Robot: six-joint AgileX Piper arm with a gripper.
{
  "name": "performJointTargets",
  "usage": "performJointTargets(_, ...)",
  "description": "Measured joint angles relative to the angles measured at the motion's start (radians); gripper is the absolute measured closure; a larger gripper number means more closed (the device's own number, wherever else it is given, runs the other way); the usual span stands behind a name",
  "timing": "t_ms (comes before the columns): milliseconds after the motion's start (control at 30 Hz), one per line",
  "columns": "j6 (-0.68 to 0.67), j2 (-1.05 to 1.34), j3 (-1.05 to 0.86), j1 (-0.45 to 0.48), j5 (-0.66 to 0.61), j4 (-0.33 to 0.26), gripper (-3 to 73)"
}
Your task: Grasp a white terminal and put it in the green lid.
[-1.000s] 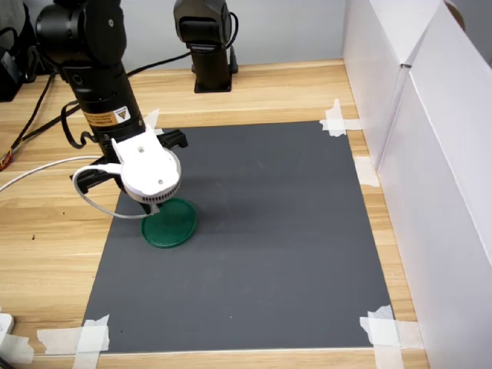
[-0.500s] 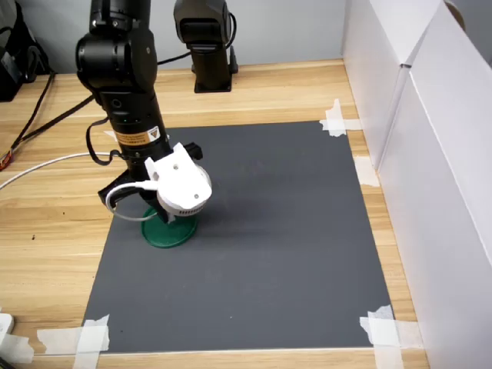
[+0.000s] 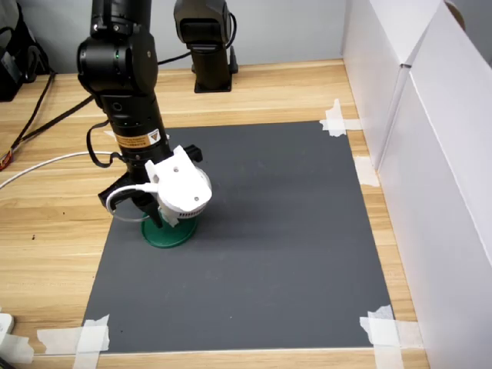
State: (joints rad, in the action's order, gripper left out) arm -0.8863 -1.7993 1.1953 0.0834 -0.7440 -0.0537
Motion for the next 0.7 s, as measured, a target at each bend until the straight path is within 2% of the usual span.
performJointTargets(267, -0.003, 0.073, -0.001, 0.0, 0.02, -0.061, 26.3)
performJointTargets(367, -0.003, 0.133, -0.003, 0.0, 0.039, -0.073, 28.4)
performJointTargets(467, -0.003, 0.203, -0.032, 0.0, 0.091, -0.079, 36.1)
performJointTargets(600, -0.002, 0.296, -0.11, 0.0, 0.179, -0.079, 53.7)
performJointTargets(700, 0.026, 0.36, -0.16, 0.0, 0.232, -0.1, 65.5)
